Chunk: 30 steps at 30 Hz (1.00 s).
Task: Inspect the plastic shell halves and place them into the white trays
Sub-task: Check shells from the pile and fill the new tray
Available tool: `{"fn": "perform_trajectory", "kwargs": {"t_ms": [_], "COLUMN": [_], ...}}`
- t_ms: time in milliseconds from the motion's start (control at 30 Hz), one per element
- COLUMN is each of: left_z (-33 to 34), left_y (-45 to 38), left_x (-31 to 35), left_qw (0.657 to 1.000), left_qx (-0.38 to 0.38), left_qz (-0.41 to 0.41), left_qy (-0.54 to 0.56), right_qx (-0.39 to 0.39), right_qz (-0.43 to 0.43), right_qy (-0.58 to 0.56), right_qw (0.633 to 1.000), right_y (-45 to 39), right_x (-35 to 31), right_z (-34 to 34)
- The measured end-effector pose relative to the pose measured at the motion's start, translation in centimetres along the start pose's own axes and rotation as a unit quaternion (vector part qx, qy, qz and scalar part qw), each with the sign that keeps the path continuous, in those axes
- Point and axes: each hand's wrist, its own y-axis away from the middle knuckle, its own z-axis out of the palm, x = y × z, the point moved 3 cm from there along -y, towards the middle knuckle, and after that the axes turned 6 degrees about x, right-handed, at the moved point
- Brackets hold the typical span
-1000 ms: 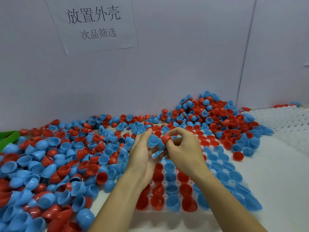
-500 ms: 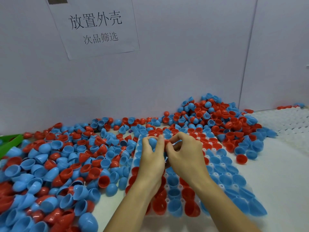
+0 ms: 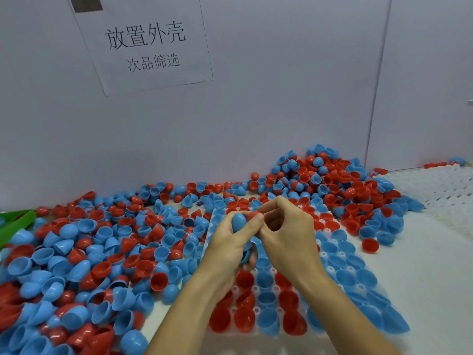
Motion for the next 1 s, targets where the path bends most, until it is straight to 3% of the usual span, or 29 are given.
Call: {"fn": "perform_trajectory", "kwargs": {"t_ms": [200, 300, 400, 467, 533, 767, 900, 1000], "left_z": [-1.1, -2.4, -6.0, -7.9, -7.8, -4.6, -2.8, -2.4], "left_y": [0.1, -0.2, -0.9, -1.0, -0.9, -0.8, 0.0, 0.3], "left_x": [0.3, 0.9, 2.6, 3.1, 2.7, 1.4, 1.6, 1.8], "left_qw": [0.997, 0.993, 0.937, 0.896, 0.896, 0.968, 0.965, 0.966], "left_qx": [-0.003, 0.065, 0.191, 0.218, 0.205, 0.083, -0.031, -0.050], "left_qz": [-0.052, -0.055, 0.014, 0.037, 0.014, -0.065, -0.068, -0.063], "left_qy": [0.056, 0.080, 0.292, 0.386, 0.394, 0.228, 0.251, 0.245], "right_qx": [-0.059, -0.065, -0.072, -0.080, -0.089, -0.124, -0.143, -0.141], "right_qz": [-0.050, -0.047, -0.037, -0.033, -0.032, -0.031, -0.057, -0.075], "right_qy": [-0.006, 0.000, 0.006, 0.008, 0.010, 0.014, 0.011, 0.030], "right_qw": [0.997, 0.997, 0.997, 0.996, 0.995, 0.992, 0.988, 0.987], "right_y": [0.1, 0.2, 0.1, 0.1, 0.1, 0.3, 0.5, 0.5], "right_x": [-0.5, -0.3, 0.0, 0.0, 0.0, 0.1, -0.3, -0.4], "right_z": [-0.1, 0.0, 0.0, 0.1, 0.3, 0.5, 0.7, 0.6]}}
